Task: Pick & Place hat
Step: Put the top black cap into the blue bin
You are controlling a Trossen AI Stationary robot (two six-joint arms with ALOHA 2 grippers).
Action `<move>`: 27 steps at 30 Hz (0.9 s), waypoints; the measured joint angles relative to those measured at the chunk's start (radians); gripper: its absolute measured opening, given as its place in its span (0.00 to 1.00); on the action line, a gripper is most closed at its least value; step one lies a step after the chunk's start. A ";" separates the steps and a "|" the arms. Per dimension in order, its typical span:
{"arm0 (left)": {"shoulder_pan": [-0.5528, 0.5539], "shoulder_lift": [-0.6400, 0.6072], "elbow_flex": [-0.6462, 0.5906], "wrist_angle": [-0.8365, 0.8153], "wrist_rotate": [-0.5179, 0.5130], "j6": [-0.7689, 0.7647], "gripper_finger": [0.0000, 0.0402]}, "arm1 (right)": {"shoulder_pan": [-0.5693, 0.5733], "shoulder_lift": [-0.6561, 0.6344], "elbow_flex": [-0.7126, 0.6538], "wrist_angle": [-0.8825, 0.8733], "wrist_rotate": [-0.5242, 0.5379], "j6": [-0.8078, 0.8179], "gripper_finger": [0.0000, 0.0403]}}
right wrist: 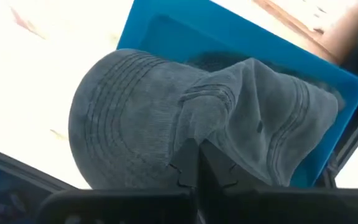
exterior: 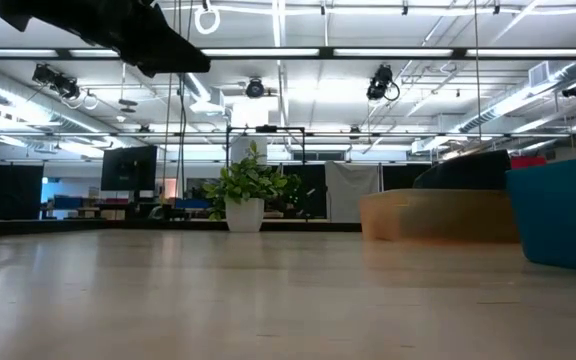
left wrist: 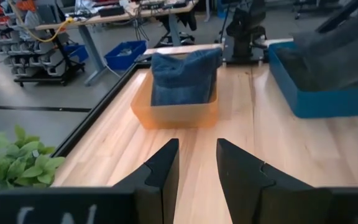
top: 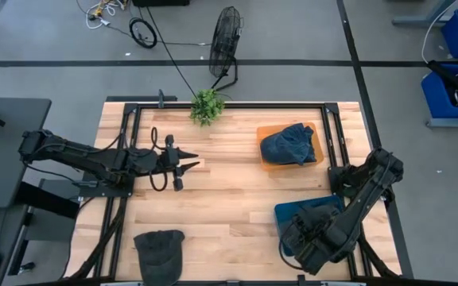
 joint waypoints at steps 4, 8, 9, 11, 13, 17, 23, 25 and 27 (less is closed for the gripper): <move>0.000 0.000 0.000 0.019 0.000 -0.001 0.28 | 0.006 0.008 -0.010 0.001 0.046 -0.009 0.00; 0.000 0.000 0.000 0.019 0.000 -0.002 0.28 | 0.007 0.009 -0.079 -0.001 0.062 -0.052 0.00; 0.000 0.000 0.000 0.019 0.000 -0.002 0.28 | 0.006 0.009 -0.101 0.000 0.044 -0.088 0.00; 0.000 0.000 0.000 0.019 0.000 -0.003 0.28 | 0.007 0.009 -0.142 0.000 0.024 -0.160 0.00; 0.000 0.000 0.000 0.019 0.000 -0.016 0.28 | 0.007 0.009 -0.189 0.006 0.023 -0.198 0.00; 0.000 0.000 0.000 0.019 0.001 -0.043 0.28 | 0.006 0.009 -0.272 0.079 -0.022 -0.255 0.00; 0.000 0.000 0.000 0.019 0.001 -0.045 0.28 | 0.006 0.009 -0.369 0.228 -0.116 -0.306 0.08; 0.000 0.000 0.000 0.019 0.001 -0.045 0.28 | 0.000 0.009 -0.386 0.226 -0.148 -0.311 0.14; 0.000 0.000 0.000 0.019 0.001 -0.045 0.28 | -0.009 0.009 -0.395 0.209 -0.178 -0.326 0.20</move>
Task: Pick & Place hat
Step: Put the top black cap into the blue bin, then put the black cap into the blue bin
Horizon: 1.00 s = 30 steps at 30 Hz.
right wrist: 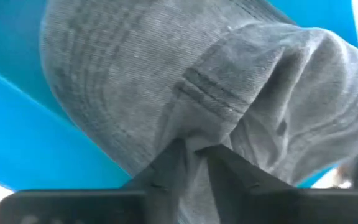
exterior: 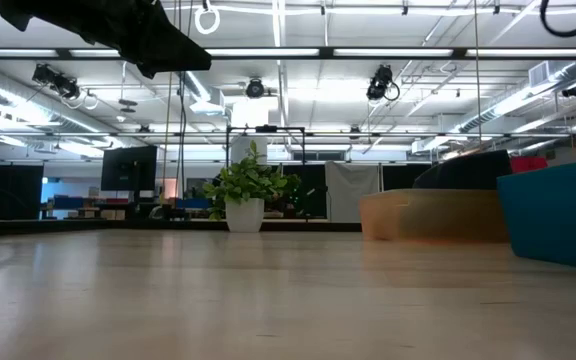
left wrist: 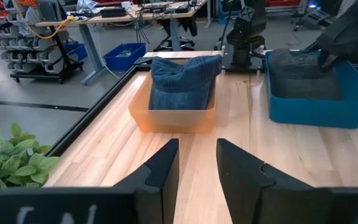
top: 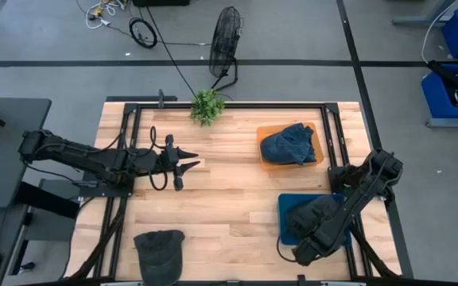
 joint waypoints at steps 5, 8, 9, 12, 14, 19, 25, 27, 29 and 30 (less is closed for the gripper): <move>0.000 0.000 0.000 0.000 0.000 0.000 0.28 | -0.043 0.000 0.016 -0.018 -0.076 -0.095 0.34; 0.000 0.000 0.000 0.000 0.000 0.000 0.28 | -0.070 0.000 0.052 -0.019 -0.095 -0.155 0.41; 0.000 0.000 0.000 0.000 0.000 0.000 0.28 | -0.078 0.000 0.070 -0.019 -0.105 -0.173 0.43; 0.000 0.000 0.000 0.005 0.000 0.000 0.28 | -0.101 0.000 0.129 -0.035 -0.118 -0.217 0.46; 0.000 0.000 0.000 0.010 0.000 0.001 0.28 | -0.112 0.000 0.170 -0.070 -0.118 -0.225 0.47; 0.000 0.000 0.044 -0.046 0.001 0.001 0.28 | -0.128 0.000 0.267 -0.163 -0.063 -0.226 0.46; -0.002 0.000 0.230 -0.389 0.017 -0.075 0.28 | -0.151 -0.001 0.336 -0.081 0.398 -0.359 0.45; -0.001 0.000 0.286 -0.485 0.046 -0.146 0.28 | -0.163 -0.001 0.339 0.002 0.557 -0.458 0.45; -0.001 0.000 0.329 -0.570 0.116 -0.210 0.28 | -0.181 -0.001 0.339 0.085 0.672 -0.588 0.45; -0.001 0.000 0.347 -0.605 0.162 -0.234 0.28 | -0.193 -0.001 0.339 0.140 0.708 -0.654 0.45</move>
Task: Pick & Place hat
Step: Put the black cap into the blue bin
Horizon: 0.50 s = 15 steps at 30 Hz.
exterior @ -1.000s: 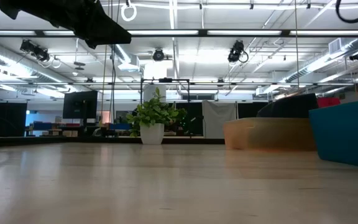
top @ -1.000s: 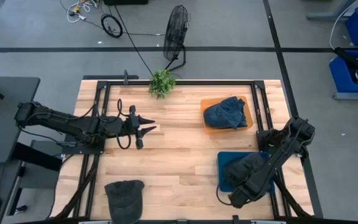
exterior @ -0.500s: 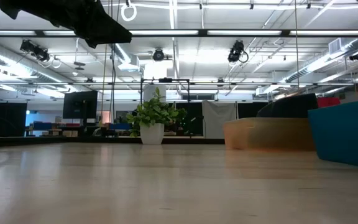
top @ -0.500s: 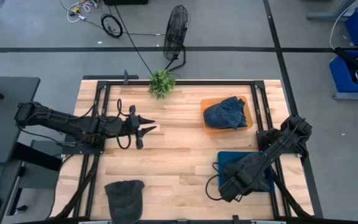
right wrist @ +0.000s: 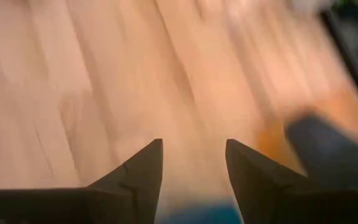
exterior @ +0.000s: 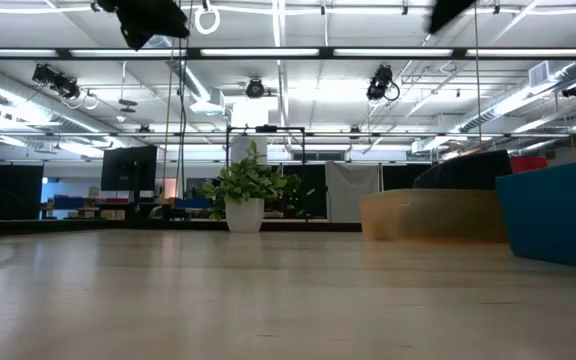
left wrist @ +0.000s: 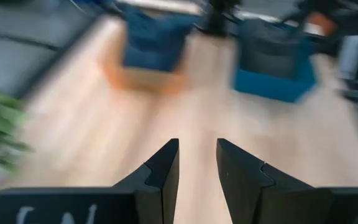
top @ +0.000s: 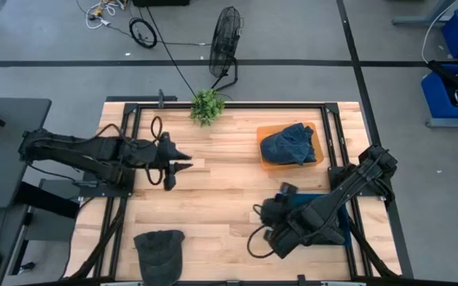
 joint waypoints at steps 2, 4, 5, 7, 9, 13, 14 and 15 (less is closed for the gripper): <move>-0.004 0.000 0.028 -0.048 0.111 -0.052 0.28 | -0.031 0.000 0.000 0.100 0.040 -0.109 0.45; -0.018 -0.001 0.033 -0.061 0.210 -0.115 0.28 | -0.064 0.000 0.000 0.187 0.063 -0.184 0.45; -0.028 0.000 0.033 -0.067 0.252 -0.145 0.28 | -0.083 0.000 0.000 0.217 0.066 -0.210 0.45; -0.063 0.001 0.032 -0.085 0.306 -0.179 0.28 | -0.119 0.000 0.000 0.246 0.049 -0.239 0.44; -0.106 0.012 0.032 -0.105 0.318 -0.193 0.28 | -0.156 0.000 0.000 0.244 0.021 -0.257 0.44; -0.203 0.051 0.033 -0.162 0.305 -0.288 0.28 | -0.234 0.000 0.000 0.245 -0.001 -0.293 0.44; -0.229 0.068 0.032 -0.182 0.293 -0.326 0.28 | -0.256 0.000 0.000 0.248 -0.020 -0.319 0.44; -0.256 0.085 0.031 -0.205 0.282 -0.362 0.28 | -0.277 0.000 0.000 0.257 -0.044 -0.354 0.44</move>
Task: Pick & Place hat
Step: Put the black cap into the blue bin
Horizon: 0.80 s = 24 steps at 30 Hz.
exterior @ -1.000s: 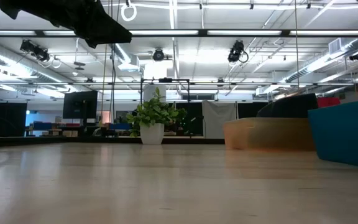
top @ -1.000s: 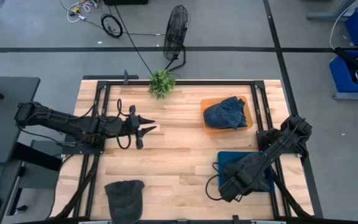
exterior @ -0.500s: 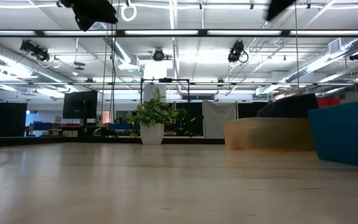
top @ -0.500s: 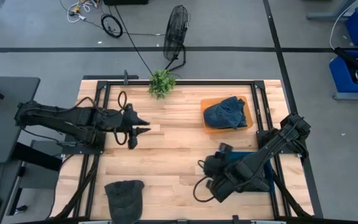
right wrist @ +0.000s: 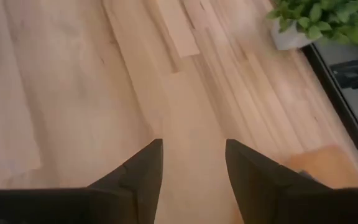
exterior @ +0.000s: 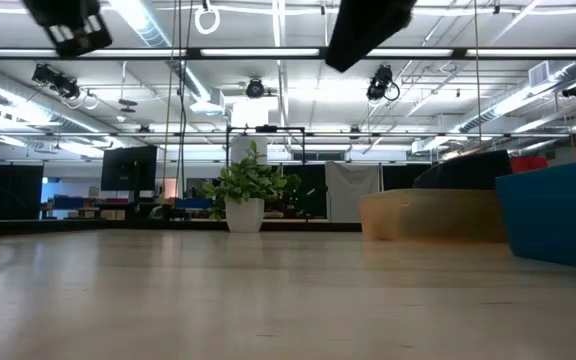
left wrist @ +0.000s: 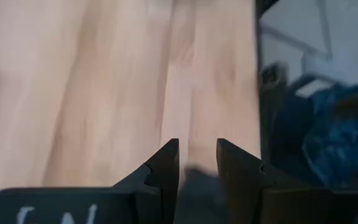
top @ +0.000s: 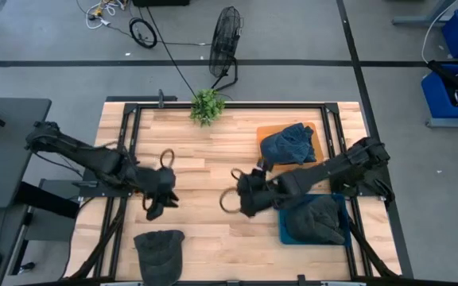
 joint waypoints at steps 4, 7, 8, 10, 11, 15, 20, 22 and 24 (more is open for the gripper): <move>-0.098 0.076 0.001 -0.071 -0.007 -0.103 0.28 | -0.082 0.000 0.000 0.093 -0.117 -0.208 0.44; -0.169 0.129 0.000 -0.131 0.018 -0.186 0.28 | -0.136 0.000 0.000 0.231 -0.248 -0.376 0.43; -0.191 0.145 0.000 -0.144 0.033 -0.224 0.28 | -0.153 0.000 0.000 0.285 -0.291 -0.426 0.43; -0.241 0.174 0.000 -0.136 0.060 -0.293 0.28 | -0.181 0.000 0.000 0.379 -0.372 -0.505 0.42; -0.269 0.185 0.000 -0.128 0.068 -0.317 0.28 | -0.193 0.000 0.000 0.417 -0.407 -0.535 0.42; -0.383 0.230 0.000 -0.083 0.107 -0.364 0.28 | -0.230 0.000 0.000 0.480 -0.488 -0.616 0.40; -0.501 0.301 0.000 -0.038 0.097 -0.461 0.28 | -0.253 0.000 0.000 0.468 -0.491 -0.639 0.39; -0.530 0.332 0.000 -0.014 0.093 -0.490 0.28 | -0.257 0.000 0.000 0.461 -0.491 -0.640 0.39; -0.550 0.364 0.000 0.013 0.093 -0.514 0.28 | -0.258 0.000 0.000 0.455 -0.491 -0.640 0.39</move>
